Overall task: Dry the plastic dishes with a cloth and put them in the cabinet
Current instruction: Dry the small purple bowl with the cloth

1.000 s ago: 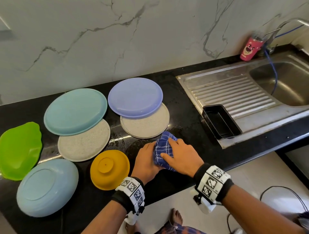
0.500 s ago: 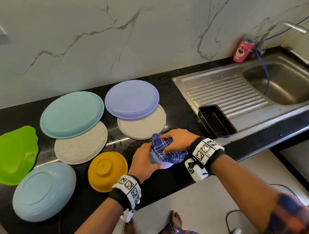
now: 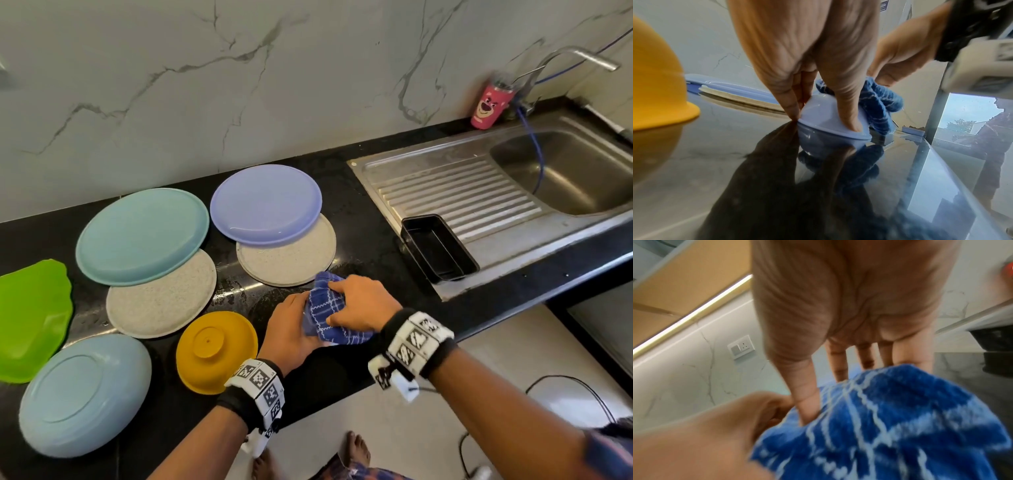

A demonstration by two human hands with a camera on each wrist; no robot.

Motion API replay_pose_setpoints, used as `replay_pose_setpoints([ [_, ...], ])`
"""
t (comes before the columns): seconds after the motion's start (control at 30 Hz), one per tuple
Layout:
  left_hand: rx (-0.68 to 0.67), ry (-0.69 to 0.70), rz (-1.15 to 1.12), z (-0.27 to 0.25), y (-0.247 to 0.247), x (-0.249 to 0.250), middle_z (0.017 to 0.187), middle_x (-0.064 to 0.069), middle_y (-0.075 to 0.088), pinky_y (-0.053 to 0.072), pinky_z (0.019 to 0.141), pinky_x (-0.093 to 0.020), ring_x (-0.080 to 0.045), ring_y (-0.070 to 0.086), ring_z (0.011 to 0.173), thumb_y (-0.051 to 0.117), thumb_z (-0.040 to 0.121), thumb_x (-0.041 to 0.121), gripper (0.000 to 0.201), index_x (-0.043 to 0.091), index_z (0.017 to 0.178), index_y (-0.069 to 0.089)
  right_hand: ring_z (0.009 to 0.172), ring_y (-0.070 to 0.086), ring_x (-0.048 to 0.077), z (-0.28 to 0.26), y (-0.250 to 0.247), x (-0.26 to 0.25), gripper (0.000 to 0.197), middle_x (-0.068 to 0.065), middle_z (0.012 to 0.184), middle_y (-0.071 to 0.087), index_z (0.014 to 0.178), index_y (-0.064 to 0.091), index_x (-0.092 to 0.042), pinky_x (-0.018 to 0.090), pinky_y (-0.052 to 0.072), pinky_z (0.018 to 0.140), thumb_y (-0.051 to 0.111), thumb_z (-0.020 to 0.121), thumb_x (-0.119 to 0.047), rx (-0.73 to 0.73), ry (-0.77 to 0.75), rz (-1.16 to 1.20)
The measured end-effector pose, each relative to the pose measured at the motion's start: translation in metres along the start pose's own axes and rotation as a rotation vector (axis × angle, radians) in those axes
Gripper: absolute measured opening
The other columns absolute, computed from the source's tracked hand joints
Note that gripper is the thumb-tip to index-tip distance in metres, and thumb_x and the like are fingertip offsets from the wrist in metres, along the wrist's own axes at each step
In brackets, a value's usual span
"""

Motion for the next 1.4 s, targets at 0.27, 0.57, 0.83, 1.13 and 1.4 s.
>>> replay_pose_setpoints([
  [0.27, -0.027, -0.024, 0.048, 0.003, 0.003, -0.008, 0.115, 0.005, 0.058, 0.043, 0.091, -0.029, -0.015, 0.056, 0.109, 0.087, 0.054, 0.040, 0.077, 0.024, 0.123, 0.057, 0.115, 0.060, 0.023, 0.022, -0.024, -0.006, 0.057, 0.000, 0.128, 0.065, 0.136, 0.060, -0.029, 0.032, 0.046, 0.096, 0.075, 0.082, -0.039, -0.118, -0.053, -0.031],
  [0.57, -0.053, -0.028, 0.108, 0.004, 0.003, 0.001, 0.139, -0.006, 0.054, 0.036, 0.106, -0.030, -0.023, 0.050, 0.126, 0.081, 0.078, 0.033, 0.073, 0.014, 0.140, 0.048, 0.112, 0.058, 0.027, -0.025, 0.039, 0.006, 0.042, 0.010, 0.125, 0.059, 0.130, 0.055, -0.014, 0.035, 0.045, 0.096, 0.053, 0.099, -0.042, 0.179, 0.111, 0.157],
  [0.83, -0.060, -0.047, 0.080, 0.001, -0.002, -0.001, 0.113, 0.000, 0.059, 0.044, 0.088, -0.032, -0.021, 0.056, 0.108, 0.081, 0.055, 0.045, 0.075, 0.019, 0.121, 0.058, 0.091, 0.062, 0.026, 0.020, -0.006, -0.006, 0.040, 0.004, 0.107, 0.067, 0.125, 0.066, -0.031, 0.035, 0.052, 0.079, 0.058, 0.087, -0.023, -0.036, -0.033, 0.099],
  [1.13, -0.060, -0.041, 0.073, 0.002, 0.000, -0.005, 0.120, 0.000, 0.060, 0.043, 0.094, -0.029, -0.020, 0.057, 0.114, 0.090, 0.061, 0.032, 0.076, 0.021, 0.129, 0.057, 0.107, 0.060, 0.033, 0.002, 0.015, 0.009, 0.042, 0.011, 0.121, 0.057, 0.135, 0.054, -0.023, 0.038, 0.046, 0.091, 0.051, 0.097, -0.042, 0.111, 0.096, 0.161],
  [1.4, -0.185, 0.038, 0.309, 0.001, 0.003, 0.006, 0.150, -0.006, 0.036, 0.033, 0.109, -0.036, -0.025, 0.039, 0.132, 0.075, 0.079, 0.052, 0.107, 0.021, 0.158, 0.010, 0.116, 0.060, 0.030, -0.012, 0.027, 0.023, 0.042, 0.005, 0.128, 0.063, 0.132, 0.059, -0.020, 0.040, 0.050, 0.096, 0.059, 0.094, -0.040, 0.172, 0.220, 0.239],
])
Point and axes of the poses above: each hand's wrist, its own z-axis towards the middle knuckle, its own y-axis out of the palm, x = y × z, the point moved 5 cm from there along z, towards the middle knuckle
